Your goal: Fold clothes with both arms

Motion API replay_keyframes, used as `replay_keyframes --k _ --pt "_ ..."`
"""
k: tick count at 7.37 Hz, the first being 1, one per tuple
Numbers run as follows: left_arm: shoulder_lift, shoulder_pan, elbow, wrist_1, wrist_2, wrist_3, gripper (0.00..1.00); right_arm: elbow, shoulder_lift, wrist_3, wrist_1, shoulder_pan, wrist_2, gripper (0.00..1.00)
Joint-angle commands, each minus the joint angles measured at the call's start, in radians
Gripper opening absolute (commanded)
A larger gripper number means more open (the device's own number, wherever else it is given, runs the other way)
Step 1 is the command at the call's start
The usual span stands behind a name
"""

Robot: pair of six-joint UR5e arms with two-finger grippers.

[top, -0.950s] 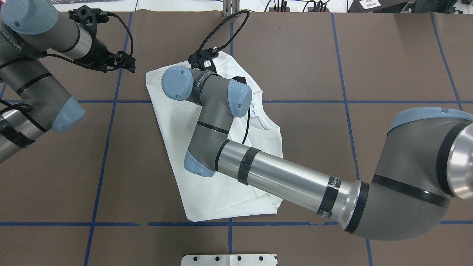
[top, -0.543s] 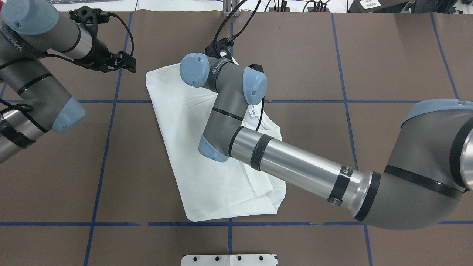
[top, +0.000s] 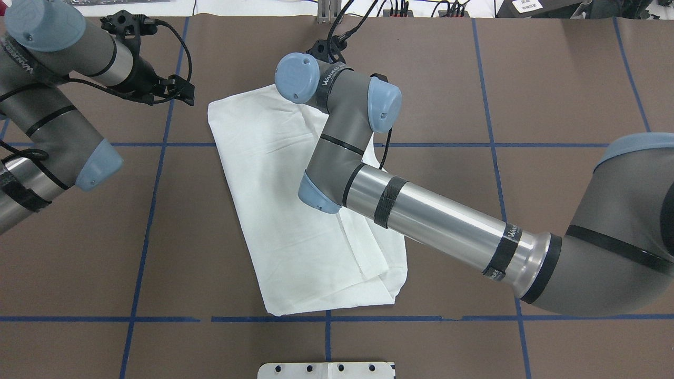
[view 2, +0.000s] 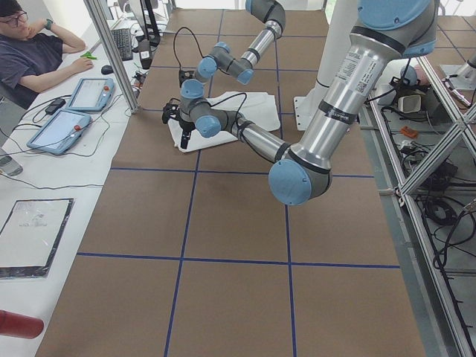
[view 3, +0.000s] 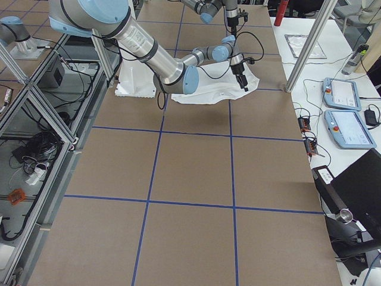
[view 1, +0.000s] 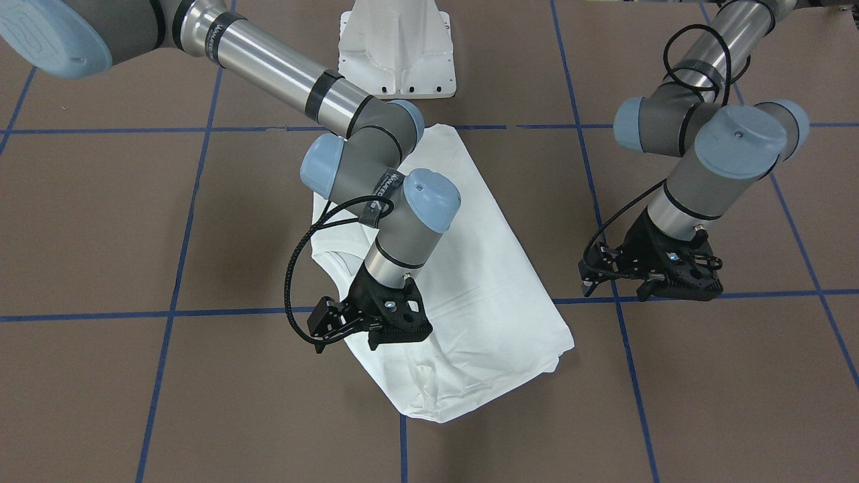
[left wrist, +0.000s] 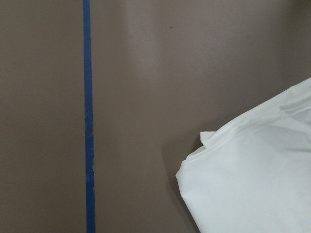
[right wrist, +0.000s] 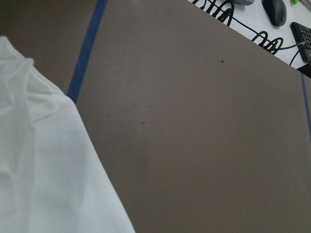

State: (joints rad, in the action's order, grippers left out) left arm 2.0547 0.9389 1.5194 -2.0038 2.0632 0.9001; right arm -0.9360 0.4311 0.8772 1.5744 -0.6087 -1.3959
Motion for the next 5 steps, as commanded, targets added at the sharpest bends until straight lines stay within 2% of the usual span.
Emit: replay_keyframes --k 1,3,4,5 --pt "-0.001 0.0 0.001 0.0 0.0 0.0 1.0 -0.073 -0.003 0.128 -0.007 0.013 -0.104 1.0" --pt "-0.001 0.0 0.004 0.0 0.0 0.002 1.0 -0.107 0.011 0.204 0.004 0.064 -0.123 0.99" --pt "-0.001 0.0 0.004 0.0 0.0 0.002 1.0 -0.107 0.018 0.23 0.004 0.085 -0.123 0.95" --pt "-0.001 0.0 0.005 0.0 0.0 0.002 1.0 -0.13 0.037 0.279 0.007 0.102 -0.123 0.79"
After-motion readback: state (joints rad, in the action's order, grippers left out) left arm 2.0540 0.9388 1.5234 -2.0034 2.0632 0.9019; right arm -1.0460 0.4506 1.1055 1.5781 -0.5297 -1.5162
